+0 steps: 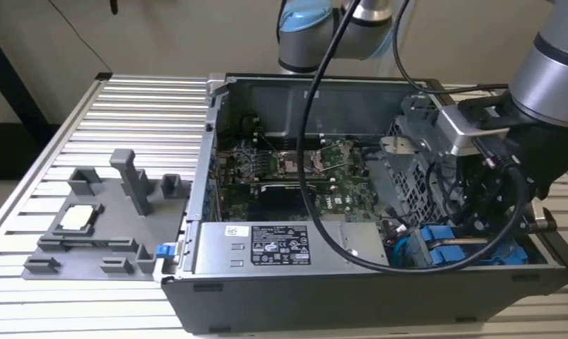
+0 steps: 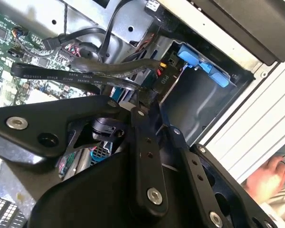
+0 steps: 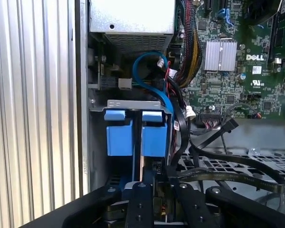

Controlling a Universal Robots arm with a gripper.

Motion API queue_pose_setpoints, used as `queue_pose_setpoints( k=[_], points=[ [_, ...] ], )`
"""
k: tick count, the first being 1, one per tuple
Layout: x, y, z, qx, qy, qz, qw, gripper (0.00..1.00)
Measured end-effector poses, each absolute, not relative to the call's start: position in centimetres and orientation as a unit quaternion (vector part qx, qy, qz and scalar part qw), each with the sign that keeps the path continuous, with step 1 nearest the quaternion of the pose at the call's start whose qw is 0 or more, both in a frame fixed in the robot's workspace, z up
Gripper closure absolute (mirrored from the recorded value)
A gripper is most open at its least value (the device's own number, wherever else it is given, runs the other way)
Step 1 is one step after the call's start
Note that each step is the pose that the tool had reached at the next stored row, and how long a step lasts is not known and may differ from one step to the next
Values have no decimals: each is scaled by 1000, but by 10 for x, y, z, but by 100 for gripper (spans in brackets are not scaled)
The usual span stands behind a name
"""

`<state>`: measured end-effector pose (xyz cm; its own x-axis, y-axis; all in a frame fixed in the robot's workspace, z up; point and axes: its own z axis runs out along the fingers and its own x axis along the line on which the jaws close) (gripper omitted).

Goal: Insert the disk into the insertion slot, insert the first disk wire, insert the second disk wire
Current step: 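Insert the second disk wire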

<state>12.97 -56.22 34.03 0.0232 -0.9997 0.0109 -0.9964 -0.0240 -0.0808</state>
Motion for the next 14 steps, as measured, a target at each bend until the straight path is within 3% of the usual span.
queue_pose_setpoints(
  k=[8, 14],
  points=[
    [130, -562, 374, -715, 698, -32, 25, 76],
    [130, -562, 377, -715, 698, -32, 25, 76]
  ],
)
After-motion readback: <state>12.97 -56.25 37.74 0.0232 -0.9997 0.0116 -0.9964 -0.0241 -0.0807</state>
